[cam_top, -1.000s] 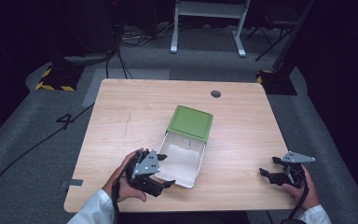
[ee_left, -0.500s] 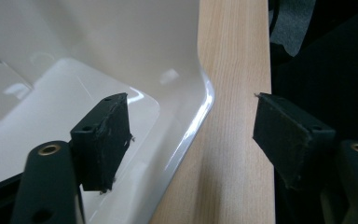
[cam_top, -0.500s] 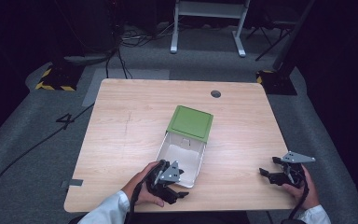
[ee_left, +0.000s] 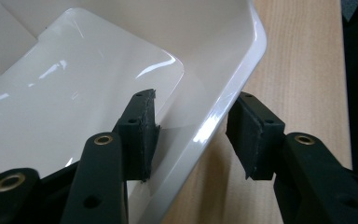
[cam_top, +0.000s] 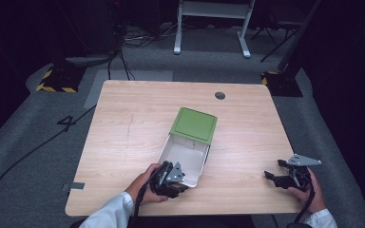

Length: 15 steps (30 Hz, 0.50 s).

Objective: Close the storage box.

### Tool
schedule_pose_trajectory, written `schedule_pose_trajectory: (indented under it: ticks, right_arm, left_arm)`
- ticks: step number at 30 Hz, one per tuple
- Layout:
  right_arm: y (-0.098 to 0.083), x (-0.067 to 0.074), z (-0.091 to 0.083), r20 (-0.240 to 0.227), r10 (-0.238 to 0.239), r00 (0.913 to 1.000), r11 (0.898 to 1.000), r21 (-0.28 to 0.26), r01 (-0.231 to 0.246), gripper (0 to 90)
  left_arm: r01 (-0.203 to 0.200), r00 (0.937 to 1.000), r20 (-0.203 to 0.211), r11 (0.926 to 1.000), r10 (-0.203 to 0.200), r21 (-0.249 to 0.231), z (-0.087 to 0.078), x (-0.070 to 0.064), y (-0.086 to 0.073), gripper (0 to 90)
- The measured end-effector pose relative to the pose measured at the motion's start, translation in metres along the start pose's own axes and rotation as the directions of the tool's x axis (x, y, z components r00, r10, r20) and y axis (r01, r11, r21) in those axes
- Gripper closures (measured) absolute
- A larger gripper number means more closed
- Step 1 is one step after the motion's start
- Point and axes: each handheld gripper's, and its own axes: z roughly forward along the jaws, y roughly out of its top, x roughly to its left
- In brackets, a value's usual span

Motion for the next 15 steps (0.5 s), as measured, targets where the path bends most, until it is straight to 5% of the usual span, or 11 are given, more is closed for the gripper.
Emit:
schedule_pose_trajectory:
  ticks: [7, 15]
  right_arm:
    - [0.0, 0.0, 0.0, 0.0, -0.001, 1.0, 1.0, 0.0, 0.001, 16.1]
    - [0.0, 0.0, 0.0, 0.0, -0.001, 1.0, 1.0, 0.0, 0.001, 16.1]
  left_arm:
    - [-0.007, 0.9997, -0.024, 1.0, 0.007, -0.004, 0.01, 0.015, 0.009, 53.3]
    - [0.039, 0.9983, -0.041, 0.9979, -0.041, -0.053, 0.017, 0.032, 0.014, 50.6]
